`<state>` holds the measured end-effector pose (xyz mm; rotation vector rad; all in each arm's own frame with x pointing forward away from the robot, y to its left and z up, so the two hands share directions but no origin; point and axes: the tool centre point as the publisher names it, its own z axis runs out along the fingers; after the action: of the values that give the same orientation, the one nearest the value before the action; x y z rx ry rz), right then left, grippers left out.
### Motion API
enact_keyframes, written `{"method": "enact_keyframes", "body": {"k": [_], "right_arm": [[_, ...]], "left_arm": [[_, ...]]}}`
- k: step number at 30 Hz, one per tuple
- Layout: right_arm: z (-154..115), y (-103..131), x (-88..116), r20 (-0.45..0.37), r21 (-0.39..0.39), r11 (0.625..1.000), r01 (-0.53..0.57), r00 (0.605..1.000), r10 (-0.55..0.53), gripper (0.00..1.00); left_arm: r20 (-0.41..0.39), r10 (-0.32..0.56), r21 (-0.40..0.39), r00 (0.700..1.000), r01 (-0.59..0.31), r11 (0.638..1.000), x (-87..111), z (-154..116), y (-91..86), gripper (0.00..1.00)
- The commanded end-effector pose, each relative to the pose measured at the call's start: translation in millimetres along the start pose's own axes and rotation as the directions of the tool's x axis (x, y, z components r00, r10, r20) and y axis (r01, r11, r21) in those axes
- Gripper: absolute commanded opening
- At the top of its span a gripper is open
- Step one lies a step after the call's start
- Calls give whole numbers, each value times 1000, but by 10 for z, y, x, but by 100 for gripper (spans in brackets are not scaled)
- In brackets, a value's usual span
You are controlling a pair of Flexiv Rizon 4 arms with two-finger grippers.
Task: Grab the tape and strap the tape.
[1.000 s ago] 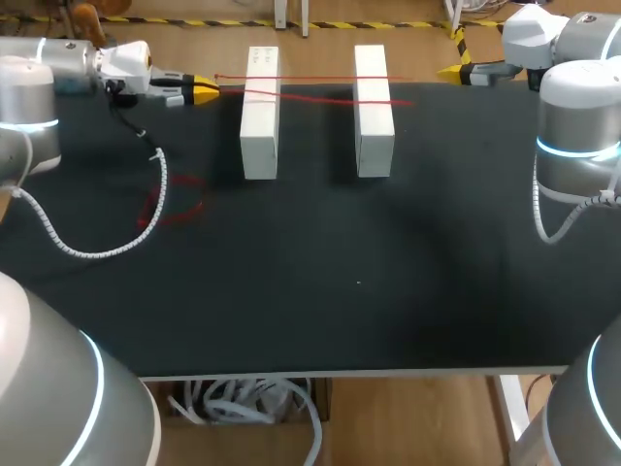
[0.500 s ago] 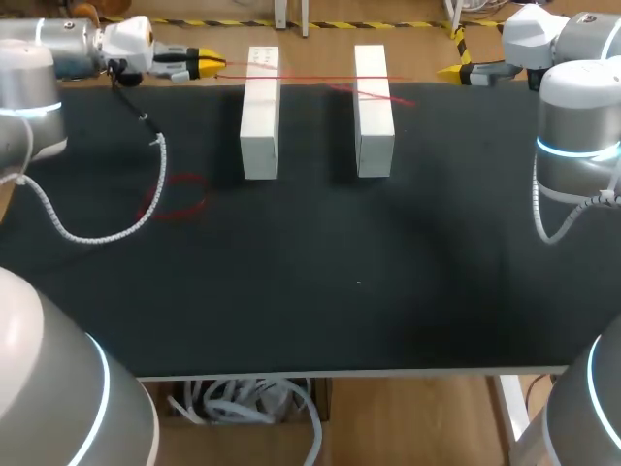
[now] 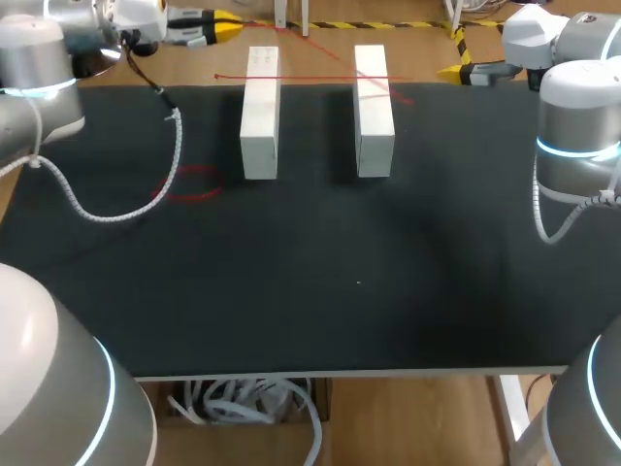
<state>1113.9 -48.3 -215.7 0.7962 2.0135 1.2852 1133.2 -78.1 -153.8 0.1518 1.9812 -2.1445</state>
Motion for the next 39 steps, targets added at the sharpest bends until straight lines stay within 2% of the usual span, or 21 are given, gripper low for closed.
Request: {"method": "enact_keyframes", "body": {"k": [1,4,9,11,13,15,19,29,39], "right_arm": [[1,-10,-3,0,-4,1000,0,1000,0,100],[1,-10,-3,0,-4,1000,0,1000,0,100],[1,-10,-3,0,-4,1000,0,1000,0,100],[1,-10,-3,0,-4,1000,0,1000,0,100],[1,-10,-3,0,-4,1000,0,1000,0,100],[1,-10,-3,0,-4,1000,0,1000,0,100],[1,-10,-3,0,-4,1000,0,1000,0,100],[1,-10,-3,0,-4,1000,0,1000,0,100],[1,-10,-3,0,-4,1000,0,1000,0,100]], "left_arm": [[43,26,7,999,-26,1000,6,203,-133,0],[-7,49,60,999,-49,997,18,329,-217,0],[-45,60,78,997,-56,995,49,518,-284,0],[-45,58,80,997,-54,995,50,587,-307,0],[-39,41,111,998,-36,993,39,654,-340,0],[-52,27,175,998,-18,984,29,708,-380,0],[-51,25,220,998,-13,975,8,806,-427,0],[-69,40,203,997,-25,979,23,958,-434,0],[-80,50,201,996,-33,979,51,974,-436,0]]}}
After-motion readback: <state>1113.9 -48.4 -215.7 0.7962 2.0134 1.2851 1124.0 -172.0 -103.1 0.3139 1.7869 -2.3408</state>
